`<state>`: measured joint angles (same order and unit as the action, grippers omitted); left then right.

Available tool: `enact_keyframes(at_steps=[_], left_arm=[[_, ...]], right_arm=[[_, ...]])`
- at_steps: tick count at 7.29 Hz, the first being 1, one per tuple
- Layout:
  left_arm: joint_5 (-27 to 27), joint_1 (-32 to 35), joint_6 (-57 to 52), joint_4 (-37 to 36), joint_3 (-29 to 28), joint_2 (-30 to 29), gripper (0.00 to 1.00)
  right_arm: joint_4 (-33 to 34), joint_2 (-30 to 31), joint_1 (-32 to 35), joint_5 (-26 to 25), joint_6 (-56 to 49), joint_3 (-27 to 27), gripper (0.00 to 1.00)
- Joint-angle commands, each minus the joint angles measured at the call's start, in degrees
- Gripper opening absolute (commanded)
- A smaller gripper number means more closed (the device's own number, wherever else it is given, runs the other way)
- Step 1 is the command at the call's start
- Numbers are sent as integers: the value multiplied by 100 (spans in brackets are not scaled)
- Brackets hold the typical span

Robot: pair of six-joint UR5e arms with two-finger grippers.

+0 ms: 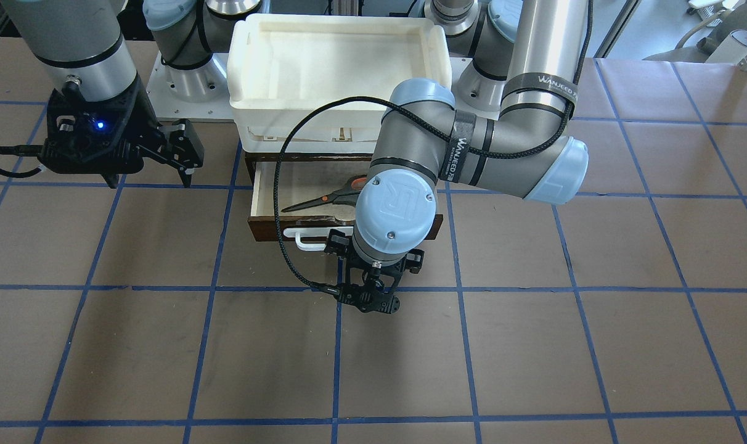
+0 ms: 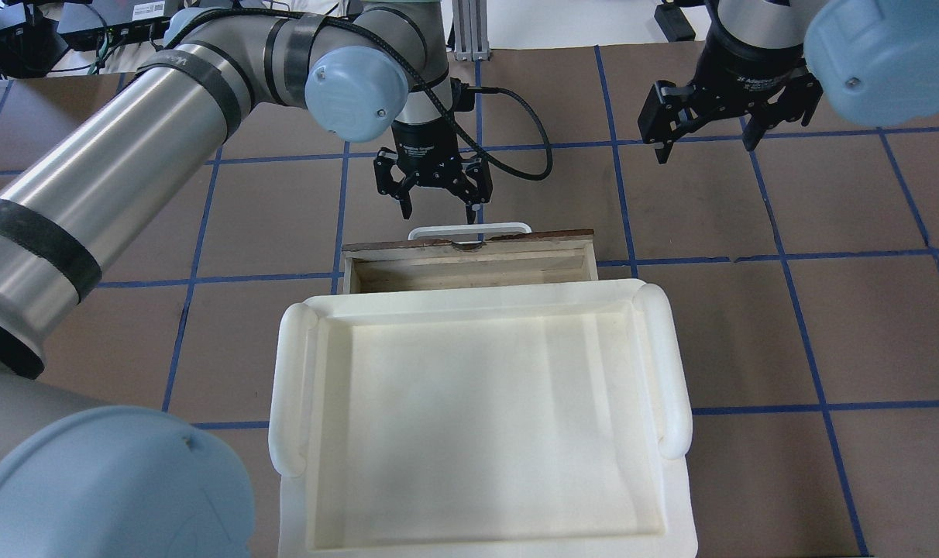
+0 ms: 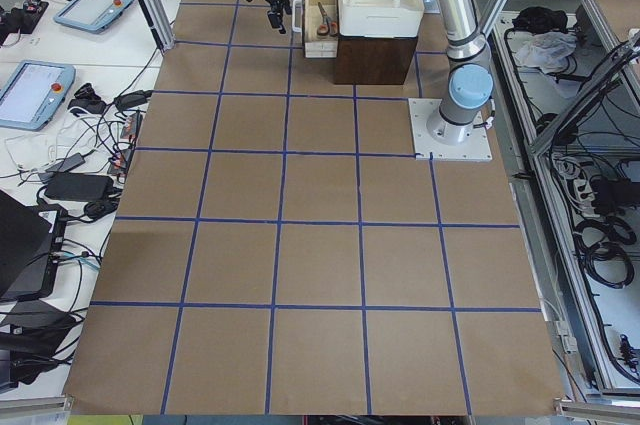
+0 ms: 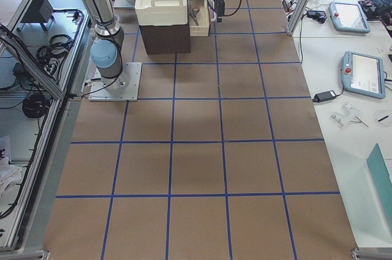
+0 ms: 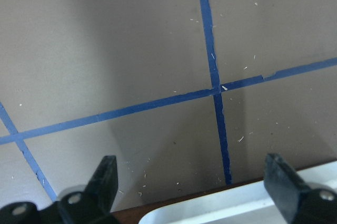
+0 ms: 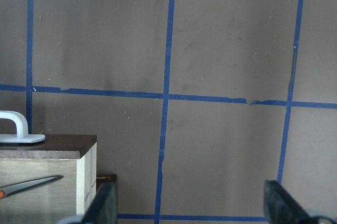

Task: Put scissors in drawer and close it
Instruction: 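Push the drawer front further with the left gripper until flush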

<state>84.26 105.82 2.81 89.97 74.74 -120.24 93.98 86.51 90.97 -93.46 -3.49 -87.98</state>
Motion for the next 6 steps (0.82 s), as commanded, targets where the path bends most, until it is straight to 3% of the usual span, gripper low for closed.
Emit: enact_keyframes(at_steps=[1,6], left_arm=[[-6,0,0,56,233,123,100],[-6,0,53,179,515,369,100]], right_arm=[[7,-3,0,-14,7,0,100],[15,6,0,-23,15,-114,100]])
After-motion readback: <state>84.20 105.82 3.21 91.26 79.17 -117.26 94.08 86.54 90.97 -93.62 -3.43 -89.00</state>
